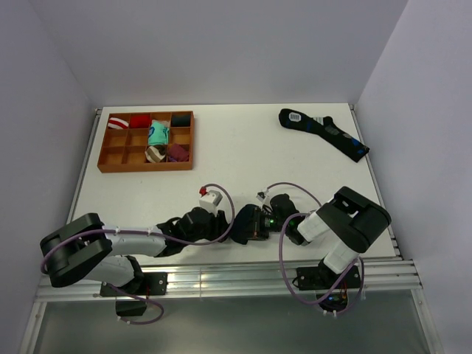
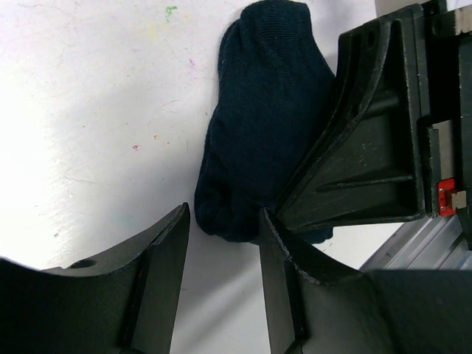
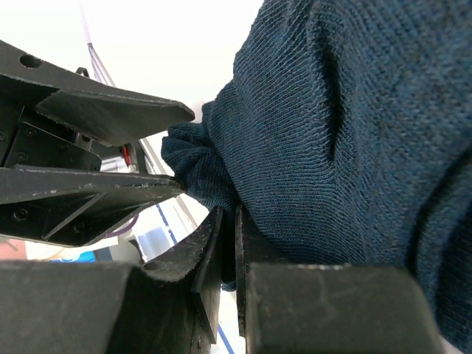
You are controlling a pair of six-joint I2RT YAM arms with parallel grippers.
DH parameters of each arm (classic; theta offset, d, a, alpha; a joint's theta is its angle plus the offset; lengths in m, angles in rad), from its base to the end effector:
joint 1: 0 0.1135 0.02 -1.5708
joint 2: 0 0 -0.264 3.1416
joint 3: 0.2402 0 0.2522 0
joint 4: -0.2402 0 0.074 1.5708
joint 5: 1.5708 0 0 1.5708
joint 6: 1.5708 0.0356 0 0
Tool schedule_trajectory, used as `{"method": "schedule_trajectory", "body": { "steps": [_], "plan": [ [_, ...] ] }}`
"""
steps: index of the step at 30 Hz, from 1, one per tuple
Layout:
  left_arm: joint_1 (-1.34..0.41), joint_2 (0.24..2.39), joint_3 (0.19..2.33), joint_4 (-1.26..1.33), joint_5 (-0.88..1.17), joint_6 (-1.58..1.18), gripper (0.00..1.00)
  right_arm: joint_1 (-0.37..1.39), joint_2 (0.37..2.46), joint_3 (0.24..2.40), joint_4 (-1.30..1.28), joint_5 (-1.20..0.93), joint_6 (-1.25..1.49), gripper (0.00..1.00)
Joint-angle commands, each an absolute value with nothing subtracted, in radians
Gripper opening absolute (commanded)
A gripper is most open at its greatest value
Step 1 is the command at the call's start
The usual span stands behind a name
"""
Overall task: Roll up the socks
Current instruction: Roll the sock at the center of the board.
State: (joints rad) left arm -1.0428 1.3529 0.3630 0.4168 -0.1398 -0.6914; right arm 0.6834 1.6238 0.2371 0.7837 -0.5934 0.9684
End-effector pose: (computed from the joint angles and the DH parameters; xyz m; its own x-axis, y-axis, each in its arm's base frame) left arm 0.1248 -0.2042 0.1402 -0.7182 -0.0217 -0.6954 0.4393 0.7609 -0.4775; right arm 0.1604 0.1563 0.0886 -0.9748 0.0872 -0.2054 -0.1366 0.4945 0.8583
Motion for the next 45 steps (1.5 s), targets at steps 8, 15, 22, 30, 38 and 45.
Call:
{"method": "schedule_trajectory", "body": {
  "steps": [8,15,22,30,38,45],
  "plan": [
    [-1.063,1.427,0.409,0.403,-0.195,-0.670,0.47,0.673,1.671,0.221,0.627,-0.508,0.917,0.10],
    [-1.065,1.471,0.465,0.310,-0.245,-0.680,0.37,0.673,1.635,0.219,0.592,-0.476,0.894,0.10],
    [-1.083,1.522,0.555,0.149,-0.307,-0.680,0.16,0.673,1.546,0.222,0.477,-0.370,0.845,0.18],
    [-1.097,1.583,0.653,0.026,-0.302,-0.678,0.10,0.673,1.390,0.229,0.368,-0.267,0.782,0.34],
    [-1.098,1.606,0.727,-0.095,-0.252,-0.647,0.09,0.676,1.080,0.164,0.327,-0.172,0.732,0.38],
    [-1.097,1.621,0.787,-0.187,-0.236,-0.621,0.09,0.690,0.847,0.086,0.409,-0.146,0.698,0.35]
  ]
}}
